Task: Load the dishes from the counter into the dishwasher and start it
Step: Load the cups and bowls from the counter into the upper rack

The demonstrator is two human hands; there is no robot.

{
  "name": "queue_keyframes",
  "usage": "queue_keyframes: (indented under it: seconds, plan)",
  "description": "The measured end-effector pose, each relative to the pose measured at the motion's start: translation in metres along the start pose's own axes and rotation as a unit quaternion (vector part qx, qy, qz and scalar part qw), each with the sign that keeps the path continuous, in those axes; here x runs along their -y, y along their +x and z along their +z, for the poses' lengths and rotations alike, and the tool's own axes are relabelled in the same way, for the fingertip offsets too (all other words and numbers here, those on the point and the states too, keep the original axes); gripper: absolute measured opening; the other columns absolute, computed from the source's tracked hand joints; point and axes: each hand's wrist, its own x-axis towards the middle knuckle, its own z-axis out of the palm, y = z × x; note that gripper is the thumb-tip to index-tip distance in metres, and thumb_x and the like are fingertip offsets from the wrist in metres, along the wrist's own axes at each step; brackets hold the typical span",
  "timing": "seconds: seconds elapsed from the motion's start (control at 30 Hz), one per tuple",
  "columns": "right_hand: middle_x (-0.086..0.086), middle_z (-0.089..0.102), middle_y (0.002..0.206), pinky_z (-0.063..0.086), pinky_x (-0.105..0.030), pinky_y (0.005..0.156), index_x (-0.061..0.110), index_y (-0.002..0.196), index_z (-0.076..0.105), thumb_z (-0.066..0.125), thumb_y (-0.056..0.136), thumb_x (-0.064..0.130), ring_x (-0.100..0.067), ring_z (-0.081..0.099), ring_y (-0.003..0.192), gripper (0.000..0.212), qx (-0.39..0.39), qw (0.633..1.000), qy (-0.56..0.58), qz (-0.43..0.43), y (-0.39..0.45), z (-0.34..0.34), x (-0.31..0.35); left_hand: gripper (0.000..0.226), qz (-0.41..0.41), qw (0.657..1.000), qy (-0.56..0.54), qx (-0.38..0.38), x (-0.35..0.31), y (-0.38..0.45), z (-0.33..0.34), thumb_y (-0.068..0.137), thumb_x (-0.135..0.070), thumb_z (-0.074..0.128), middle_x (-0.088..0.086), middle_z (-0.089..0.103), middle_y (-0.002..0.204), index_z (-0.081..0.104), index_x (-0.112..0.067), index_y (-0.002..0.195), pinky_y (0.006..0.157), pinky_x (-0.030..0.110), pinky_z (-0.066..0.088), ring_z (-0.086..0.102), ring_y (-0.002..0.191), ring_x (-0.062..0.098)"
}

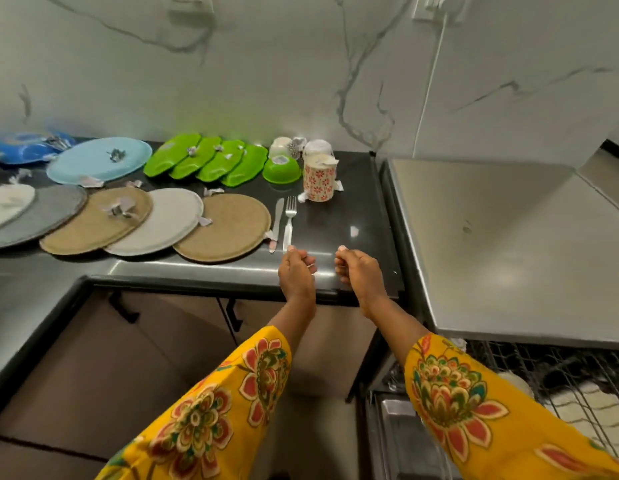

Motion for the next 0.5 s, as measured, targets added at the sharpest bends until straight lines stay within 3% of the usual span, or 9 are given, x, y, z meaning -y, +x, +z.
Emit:
queue_keyframes:
  seconds: [0.37,0.5]
  plan:
    - [-0.001,0.056,0.073,0.040,-0.032,0.066,0.014,0.081,0.061,0.052,0.091,0.039,-0.016,0.050,0.072,0.028,-0.058,0.998,0.029,0.027,0.049,0.041,0.029,0.040,-0.047,0.997,0.003,0.055,-0.028,0.076,0.014,0.099,-0.044,0.033,0.000,0.059,0.084,0.057,-0.016,0.086,0.082,0.033,0.044,0.053,0.085,0.017]
    - [-0.001,0.053,0.072,0.039,-0.032,0.065,0.015,0.080,0.059,0.053,0.090,0.040,-0.018,0.048,0.072,0.028,-0.060,0.998,0.021,0.031,0.067,0.044,0.036,0.041,-0.054,0.995,0.005,0.082,-0.035,0.091,0.025,0.099,-0.047,0.031,0.000,0.060,0.093,0.058,-0.018,0.087,0.098,0.040,0.041,0.054,0.092,0.015]
